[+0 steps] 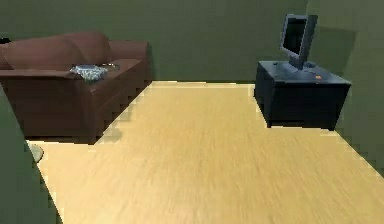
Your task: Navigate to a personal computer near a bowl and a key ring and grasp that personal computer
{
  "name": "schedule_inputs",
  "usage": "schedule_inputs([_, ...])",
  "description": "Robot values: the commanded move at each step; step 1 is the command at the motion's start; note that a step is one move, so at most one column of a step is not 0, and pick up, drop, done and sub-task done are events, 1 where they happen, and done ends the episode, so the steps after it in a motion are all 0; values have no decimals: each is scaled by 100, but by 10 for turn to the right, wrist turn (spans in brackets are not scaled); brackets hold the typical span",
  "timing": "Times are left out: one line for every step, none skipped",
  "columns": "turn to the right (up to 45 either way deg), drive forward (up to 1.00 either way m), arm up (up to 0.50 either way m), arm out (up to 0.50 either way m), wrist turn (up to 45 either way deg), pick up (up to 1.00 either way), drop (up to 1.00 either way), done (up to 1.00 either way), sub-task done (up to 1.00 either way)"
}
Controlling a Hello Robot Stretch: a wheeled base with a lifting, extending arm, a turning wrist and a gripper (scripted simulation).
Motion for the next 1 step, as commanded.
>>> schedule_inputs([0,75,0,0,0,0,0,0,0])
